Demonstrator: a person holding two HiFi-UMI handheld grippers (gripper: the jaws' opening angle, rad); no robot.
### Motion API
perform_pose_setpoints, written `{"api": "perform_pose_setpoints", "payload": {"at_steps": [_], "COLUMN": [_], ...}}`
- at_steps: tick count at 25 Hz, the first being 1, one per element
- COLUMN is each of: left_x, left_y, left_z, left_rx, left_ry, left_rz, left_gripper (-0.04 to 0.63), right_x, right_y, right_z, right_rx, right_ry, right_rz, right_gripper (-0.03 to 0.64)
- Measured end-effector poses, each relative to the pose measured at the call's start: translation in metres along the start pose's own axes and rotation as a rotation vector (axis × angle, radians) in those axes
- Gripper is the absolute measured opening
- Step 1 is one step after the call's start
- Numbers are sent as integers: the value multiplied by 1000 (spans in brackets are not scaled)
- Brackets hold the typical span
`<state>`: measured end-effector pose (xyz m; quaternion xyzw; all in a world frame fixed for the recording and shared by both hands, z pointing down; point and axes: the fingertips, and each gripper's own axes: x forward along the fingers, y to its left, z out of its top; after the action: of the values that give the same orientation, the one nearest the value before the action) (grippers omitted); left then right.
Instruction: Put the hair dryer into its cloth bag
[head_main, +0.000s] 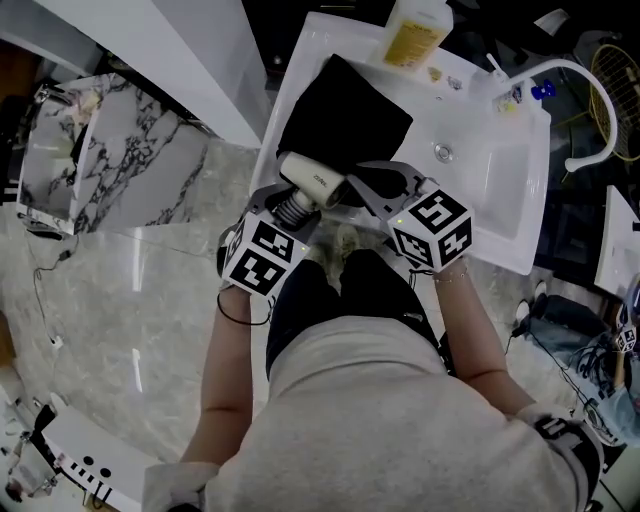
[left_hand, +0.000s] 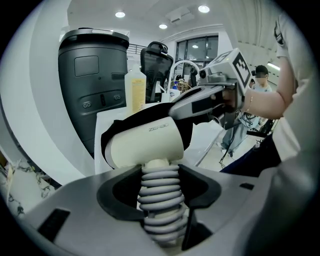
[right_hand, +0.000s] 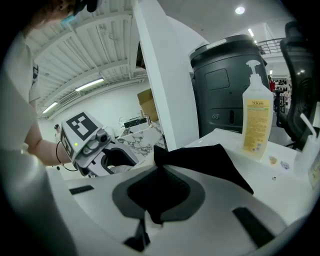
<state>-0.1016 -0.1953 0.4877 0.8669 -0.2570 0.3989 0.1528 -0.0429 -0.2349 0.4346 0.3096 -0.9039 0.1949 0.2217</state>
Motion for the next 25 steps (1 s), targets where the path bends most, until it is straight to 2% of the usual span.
{"api": "perform_pose_setpoints", "payload": {"at_steps": [6,8,11,19,25], "left_x": [-1,2,9,24,40], "left_y": [6,8,12,15,12], "left_z": [6,7,9,12,10], "left_rx": [-99,-107,-85,-40,86], "left_ry": [-26,-15,14,127,235], "left_rz": [-9,8,44,63,37], "left_gripper": [227,227,227,227,227], "right_x": [2,3,5,12,19], "right_y": [3,4,5,3,4], "right_z": [0,1,4,2,-3], "right_rx": [-11,-15,-15,-14,-10], "right_ry": [33,36,32,48,70], "right_rz": [53,61,78,127,170], "right_gripper": [11,11,11,11,11]}}
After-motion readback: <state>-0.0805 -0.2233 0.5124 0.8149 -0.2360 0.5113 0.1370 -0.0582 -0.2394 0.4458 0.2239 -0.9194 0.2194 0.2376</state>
